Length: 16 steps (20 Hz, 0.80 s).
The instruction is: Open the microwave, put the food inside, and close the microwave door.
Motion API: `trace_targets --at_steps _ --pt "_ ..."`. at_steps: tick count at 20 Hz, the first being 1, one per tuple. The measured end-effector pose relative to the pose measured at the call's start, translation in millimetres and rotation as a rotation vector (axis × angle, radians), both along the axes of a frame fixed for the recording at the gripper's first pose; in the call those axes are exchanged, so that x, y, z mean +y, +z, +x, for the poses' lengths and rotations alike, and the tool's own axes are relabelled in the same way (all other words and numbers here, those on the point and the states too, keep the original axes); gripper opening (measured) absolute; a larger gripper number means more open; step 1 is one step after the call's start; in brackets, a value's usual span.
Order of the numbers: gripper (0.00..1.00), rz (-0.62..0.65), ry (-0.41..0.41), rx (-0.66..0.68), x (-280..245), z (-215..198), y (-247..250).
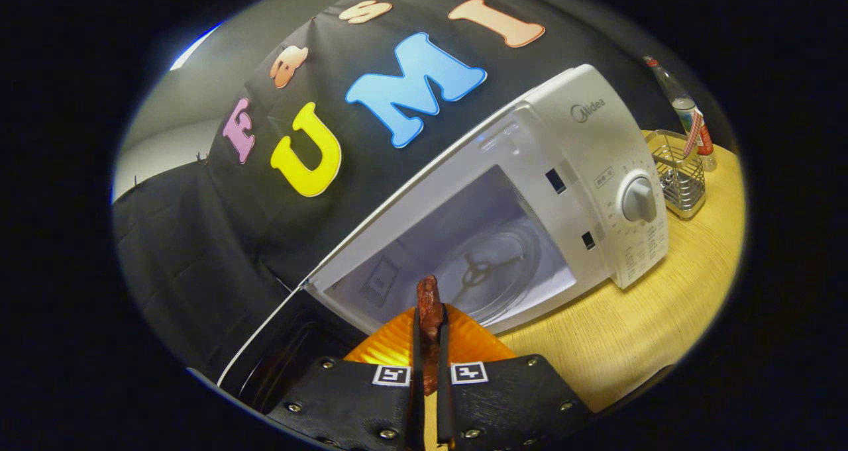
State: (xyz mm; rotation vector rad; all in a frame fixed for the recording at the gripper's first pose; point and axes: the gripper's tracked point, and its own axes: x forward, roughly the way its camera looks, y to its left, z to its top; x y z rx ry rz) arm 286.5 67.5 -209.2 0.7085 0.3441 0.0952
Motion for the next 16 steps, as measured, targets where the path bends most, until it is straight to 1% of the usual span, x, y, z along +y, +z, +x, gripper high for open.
trace_targets --at_steps 2,6,9,12,14,16 --pt "0.08 0.03 -0.054 0.007 -2.2 22.7 -5.9" --pt "0.08 0.168 -0.146 0.029 -4.0 63.8 -23.6" --pt "0.08 0.161 -0.224 0.044 -14.3 86.0 -41.8" --pt "0.08 0.196 -0.245 0.055 -12.9 101.4 -53.0" --pt "0.09 0.2 -0.249 0.031 -9.1 107.6 -51.8" --pt "0.16 0.18 -0.268 0.001 -9.3 109.5 -51.1"
